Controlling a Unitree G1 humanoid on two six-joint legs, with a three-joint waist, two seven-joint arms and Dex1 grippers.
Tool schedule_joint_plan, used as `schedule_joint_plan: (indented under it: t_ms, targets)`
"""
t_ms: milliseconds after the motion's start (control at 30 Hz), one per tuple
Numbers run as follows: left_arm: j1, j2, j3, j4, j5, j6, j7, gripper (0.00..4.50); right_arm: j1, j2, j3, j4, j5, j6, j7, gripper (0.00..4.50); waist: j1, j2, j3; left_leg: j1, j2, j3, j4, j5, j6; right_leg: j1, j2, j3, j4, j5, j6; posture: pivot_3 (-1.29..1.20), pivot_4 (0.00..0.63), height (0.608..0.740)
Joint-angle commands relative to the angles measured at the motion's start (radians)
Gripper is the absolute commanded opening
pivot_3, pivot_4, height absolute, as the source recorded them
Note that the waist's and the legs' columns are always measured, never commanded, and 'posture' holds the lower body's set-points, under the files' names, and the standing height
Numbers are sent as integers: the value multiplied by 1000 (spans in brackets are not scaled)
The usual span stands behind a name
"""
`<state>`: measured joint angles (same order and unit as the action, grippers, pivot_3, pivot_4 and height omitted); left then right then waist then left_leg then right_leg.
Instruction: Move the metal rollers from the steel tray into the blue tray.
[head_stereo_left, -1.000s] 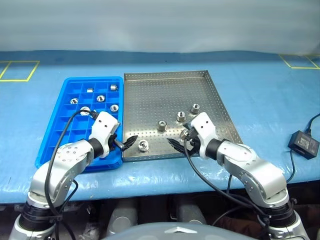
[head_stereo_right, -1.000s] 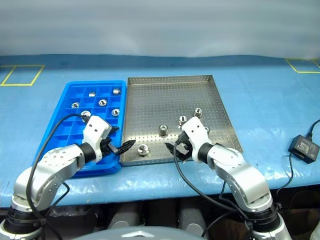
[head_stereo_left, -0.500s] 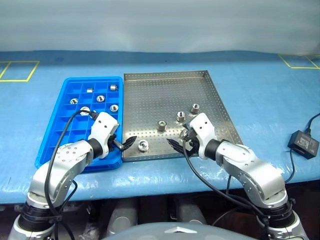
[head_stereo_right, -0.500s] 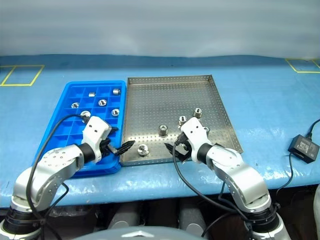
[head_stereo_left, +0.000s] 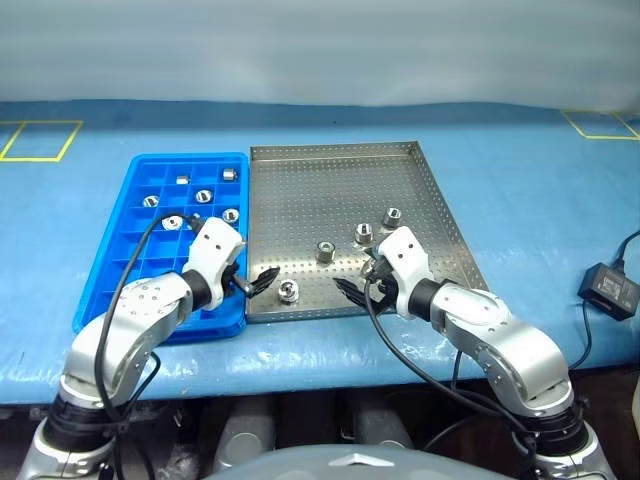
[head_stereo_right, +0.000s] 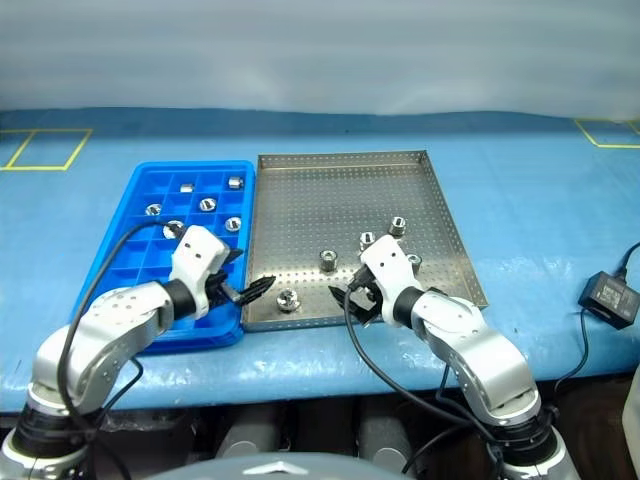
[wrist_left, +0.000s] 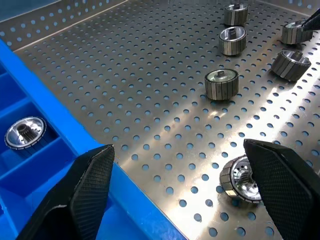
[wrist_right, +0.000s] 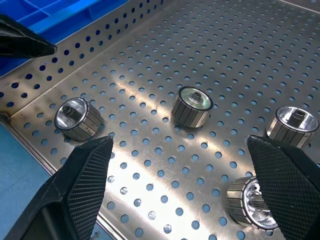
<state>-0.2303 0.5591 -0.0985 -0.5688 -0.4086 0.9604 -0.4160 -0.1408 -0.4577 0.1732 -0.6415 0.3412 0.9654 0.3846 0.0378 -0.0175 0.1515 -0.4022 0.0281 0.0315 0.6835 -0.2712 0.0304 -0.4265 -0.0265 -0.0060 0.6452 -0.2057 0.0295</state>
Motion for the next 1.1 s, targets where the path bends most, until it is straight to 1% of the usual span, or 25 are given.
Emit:
schedule_joint_plan:
  t_ms: [33,100,200,233,333,533,700,800,900,1000,1033,1100]
  targets:
    - [-101,-35,-76,58,26,26,1,4472,-12,8,-5,-12,-4,-25,-4,4500,0,0,0,0,-1,0,0,0,0,0,0,0,0,0,0,92,150,740]
    - [-161,-67,-116,116,42,26,1,4472,-14,11,-2,-8,-8,-31,-6,4500,-1,0,0,0,-1,1,0,0,1,0,0,1,0,0,1,88,150,740]
    - [-270,-152,-187,272,86,-4,3,4472,-8,15,5,-11,-15,-36,-13,4500,-1,0,0,0,-3,1,0,0,1,0,1,1,0,1,2,69,150,740]
    - [-296,-173,-210,322,108,-26,1,4472,-5,17,6,-13,-18,-37,-15,4500,-1,0,0,0,-4,0,0,0,1,0,1,1,0,2,4,62,150,740]
    - [-344,-244,-238,454,148,-88,0,4472,10,16,11,-20,-32,-43,-24,4500,-7,0,0,0,-5,1,0,0,1,-1,1,1,-1,3,5,43,150,740]
    - [-386,-324,-282,651,235,-169,4,4472,40,22,15,-36,-48,-50,-40,4500,-21,0,0,-1,-5,1,0,0,1,-1,1,1,-1,3,5,9,150,740]
    - [-382,-353,-278,717,268,-189,-13,4472,53,27,11,-43,-52,-52,-47,4500,-25,0,0,-1,-4,1,0,0,1,-1,1,1,-1,3,5,2,150,740]
    - [-370,-357,-275,714,272,-209,-28,3939,54,32,13,-42,-55,-53,-47,4500,-25,0,0,-1,-4,1,0,0,1,-1,1,2,-1,3,5,8,150,740]
    - [-356,-364,-254,683,267,-216,-37,2985,51,38,17,-38,-57,-55,-46,4500,-25,0,0,-1,-3,1,0,0,1,-1,1,1,-1,4,5,12,150,740]
    - [-327,-366,-202,611,248,-196,-25,1969,41,42,24,-29,-59,-58,-41,4500,-25,0,0,-1,-2,1,0,-1,2,-1,0,2,-1,4,5,31,150,740]
    - [-316,-367,-180,589,245,-187,-12,1823,37,43,26,-25,-59,-58,-39,4500,-25,0,0,-2,-2,1,0,-1,2,-2,1,2,-1,4,4,40,150,740]
    - [-292,-369,-130,540,243,-174,27,1824,30,44,32,-20,-59,-59,-35,4500,-25,0,0,-2,-1,1,0,-1,2,-2,1,2,0,5,4,50,150,740]
